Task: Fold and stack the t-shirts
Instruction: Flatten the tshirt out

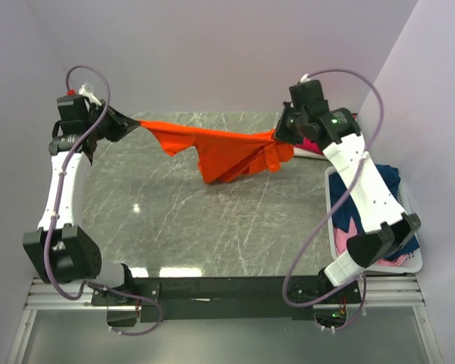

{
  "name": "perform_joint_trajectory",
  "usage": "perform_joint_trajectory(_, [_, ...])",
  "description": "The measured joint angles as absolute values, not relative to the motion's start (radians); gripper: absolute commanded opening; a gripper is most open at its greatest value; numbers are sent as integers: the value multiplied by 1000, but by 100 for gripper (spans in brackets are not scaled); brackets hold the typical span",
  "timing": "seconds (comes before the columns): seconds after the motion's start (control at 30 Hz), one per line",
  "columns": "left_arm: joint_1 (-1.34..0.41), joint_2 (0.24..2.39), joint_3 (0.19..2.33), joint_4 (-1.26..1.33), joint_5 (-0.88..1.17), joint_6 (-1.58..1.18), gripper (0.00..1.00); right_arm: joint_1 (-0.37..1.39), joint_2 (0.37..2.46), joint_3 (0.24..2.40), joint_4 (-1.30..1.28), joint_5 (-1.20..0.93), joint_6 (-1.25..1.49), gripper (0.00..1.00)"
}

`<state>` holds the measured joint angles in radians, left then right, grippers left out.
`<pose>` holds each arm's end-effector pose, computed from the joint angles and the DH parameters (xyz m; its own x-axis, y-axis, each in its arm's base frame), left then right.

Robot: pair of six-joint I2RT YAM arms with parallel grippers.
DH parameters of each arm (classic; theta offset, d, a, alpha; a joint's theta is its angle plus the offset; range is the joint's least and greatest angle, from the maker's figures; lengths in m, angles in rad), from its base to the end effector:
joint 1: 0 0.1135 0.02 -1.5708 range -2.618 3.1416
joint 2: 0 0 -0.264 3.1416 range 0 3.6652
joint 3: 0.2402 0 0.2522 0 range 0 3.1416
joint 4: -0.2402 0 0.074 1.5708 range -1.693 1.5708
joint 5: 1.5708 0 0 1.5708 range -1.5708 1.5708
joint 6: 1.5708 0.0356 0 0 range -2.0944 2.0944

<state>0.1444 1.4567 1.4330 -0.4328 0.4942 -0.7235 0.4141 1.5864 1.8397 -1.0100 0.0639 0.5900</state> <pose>0.3298 0.0309 0.3835 -0.5220 -0.6648 -0.5343 -0.0679 0.6569 -0.7509 0.2992 0.1290 0.4217 -0.7220 0.2892 -0.6286 0.0513 0.9284 0.3681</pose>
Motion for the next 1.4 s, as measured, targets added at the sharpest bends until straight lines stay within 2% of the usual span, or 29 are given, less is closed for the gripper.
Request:
perform_joint_trajectory(0.13, [163,1372,1368,-437,529,-774,0,424,1546,1940,-1058,101,581,1])
perform_joint_trajectory(0.27, [186,1332,1288,-400,578,-812,0,409,1547,1991,-1057,154,560,28])
perform_joint_trajectory(0.47, [250,1451,1214,-357,591,-823,0,302,1639,1934,-1039,174,558,45])
perform_joint_trajectory(0.63, [257,1576,1214,-365,597,-788,0,330,1665,1735,-1000,156,558,50])
perform_joint_trajectory(0.9, [256,1598,1214,-368,600,-728,0,400,1639,1327,-867,35,598,59])
perform_joint_trajectory(1.13, [256,1619,1214,-371,606,-707,0,396,1742,1313,-808,51,609,69])
perform_joint_trajectory(1.4, [256,1629,1214,-381,605,-691,0,344,1884,1334,-770,60,608,70])
